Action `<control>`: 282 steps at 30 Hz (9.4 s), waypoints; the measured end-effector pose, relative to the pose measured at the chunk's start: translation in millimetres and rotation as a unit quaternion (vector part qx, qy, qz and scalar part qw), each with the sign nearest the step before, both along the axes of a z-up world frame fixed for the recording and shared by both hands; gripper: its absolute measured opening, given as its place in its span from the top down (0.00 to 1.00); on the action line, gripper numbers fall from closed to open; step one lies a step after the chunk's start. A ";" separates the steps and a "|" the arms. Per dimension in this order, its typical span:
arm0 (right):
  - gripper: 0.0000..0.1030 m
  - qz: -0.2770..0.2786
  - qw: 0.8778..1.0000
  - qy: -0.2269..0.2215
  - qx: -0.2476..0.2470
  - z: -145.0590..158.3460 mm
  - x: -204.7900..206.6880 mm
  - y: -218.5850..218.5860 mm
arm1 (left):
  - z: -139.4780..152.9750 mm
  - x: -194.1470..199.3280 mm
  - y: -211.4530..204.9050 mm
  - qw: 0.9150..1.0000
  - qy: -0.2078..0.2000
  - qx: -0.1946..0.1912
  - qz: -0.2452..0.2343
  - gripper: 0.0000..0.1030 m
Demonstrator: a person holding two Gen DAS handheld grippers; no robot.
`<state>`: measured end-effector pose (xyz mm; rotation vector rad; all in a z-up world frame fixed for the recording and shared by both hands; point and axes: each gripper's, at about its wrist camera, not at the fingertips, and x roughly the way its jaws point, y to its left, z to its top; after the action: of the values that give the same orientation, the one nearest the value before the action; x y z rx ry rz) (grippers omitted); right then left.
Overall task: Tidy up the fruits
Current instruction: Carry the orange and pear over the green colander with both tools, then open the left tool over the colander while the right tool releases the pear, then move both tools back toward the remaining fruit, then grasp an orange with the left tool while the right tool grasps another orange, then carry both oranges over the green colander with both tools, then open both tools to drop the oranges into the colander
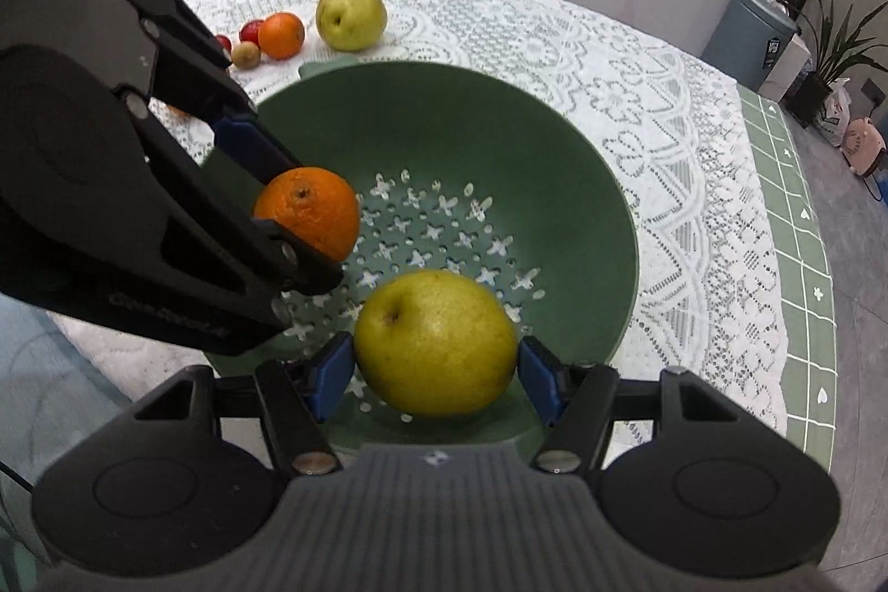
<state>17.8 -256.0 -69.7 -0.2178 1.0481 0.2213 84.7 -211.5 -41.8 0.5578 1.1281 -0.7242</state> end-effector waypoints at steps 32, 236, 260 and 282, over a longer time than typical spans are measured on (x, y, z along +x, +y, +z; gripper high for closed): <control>0.39 0.033 0.998 0.048 0.011 -9.5 23.1 -0.5 | -33.5 14.8 -16.2 0.996 -0.004 0.084 -0.026 0.50; 0.58 0.006 0.999 0.016 -0.048 -4.2 46.8 10.0 | -11.9 41.4 -0.7 1.000 -0.018 -0.017 -0.009 0.49; 0.57 -0.006 0.998 0.036 -0.045 -7.5 56.7 8.5 | -19.8 49.0 -2.8 1.000 -0.010 -0.004 -0.002 0.47; 0.31 -0.023 0.999 0.002 -0.049 23.4 42.1 10.2 | 21.4 37.0 15.7 0.998 -0.047 -0.042 0.026 0.38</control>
<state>59.9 -245.8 -46.3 -0.2825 1.0682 0.1296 121.7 -195.9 -20.4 0.4844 1.0172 -0.6907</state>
